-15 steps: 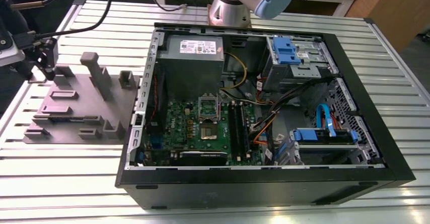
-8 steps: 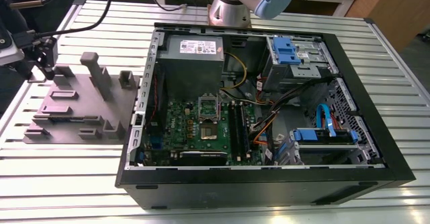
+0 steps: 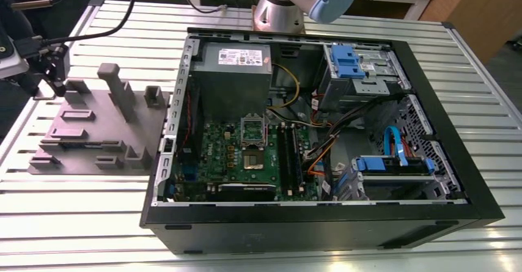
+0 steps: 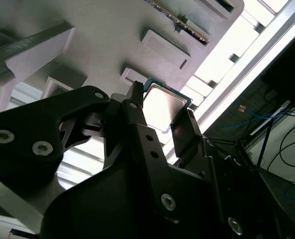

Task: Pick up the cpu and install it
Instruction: 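Pick up the cpu and move it towards the insertion slot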

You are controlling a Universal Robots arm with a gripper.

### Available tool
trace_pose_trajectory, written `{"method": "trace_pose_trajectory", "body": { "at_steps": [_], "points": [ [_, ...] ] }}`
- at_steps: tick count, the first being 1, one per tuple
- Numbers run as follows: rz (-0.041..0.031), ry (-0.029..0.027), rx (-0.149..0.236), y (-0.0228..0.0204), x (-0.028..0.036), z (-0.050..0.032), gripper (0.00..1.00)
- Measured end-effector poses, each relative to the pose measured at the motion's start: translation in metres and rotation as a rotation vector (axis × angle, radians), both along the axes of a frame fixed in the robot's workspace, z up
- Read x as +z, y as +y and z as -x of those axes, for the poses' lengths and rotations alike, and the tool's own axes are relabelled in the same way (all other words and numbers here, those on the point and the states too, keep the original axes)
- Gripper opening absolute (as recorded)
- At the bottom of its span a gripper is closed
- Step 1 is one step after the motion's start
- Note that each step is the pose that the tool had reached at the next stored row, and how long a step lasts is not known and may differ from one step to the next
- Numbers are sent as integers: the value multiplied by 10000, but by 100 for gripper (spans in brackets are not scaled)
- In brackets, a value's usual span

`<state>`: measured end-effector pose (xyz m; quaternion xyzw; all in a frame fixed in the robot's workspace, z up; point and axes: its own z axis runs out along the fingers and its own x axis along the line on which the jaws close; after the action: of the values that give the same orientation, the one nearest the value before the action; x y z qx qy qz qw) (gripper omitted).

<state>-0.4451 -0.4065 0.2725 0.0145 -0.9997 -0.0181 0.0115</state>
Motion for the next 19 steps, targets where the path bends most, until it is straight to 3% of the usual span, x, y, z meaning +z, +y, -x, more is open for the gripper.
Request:
{"method": "trace_pose_trajectory", "body": {
  "at_steps": [19],
  "points": [
    [16,0,0,6,28,0,47]
  ]
}}
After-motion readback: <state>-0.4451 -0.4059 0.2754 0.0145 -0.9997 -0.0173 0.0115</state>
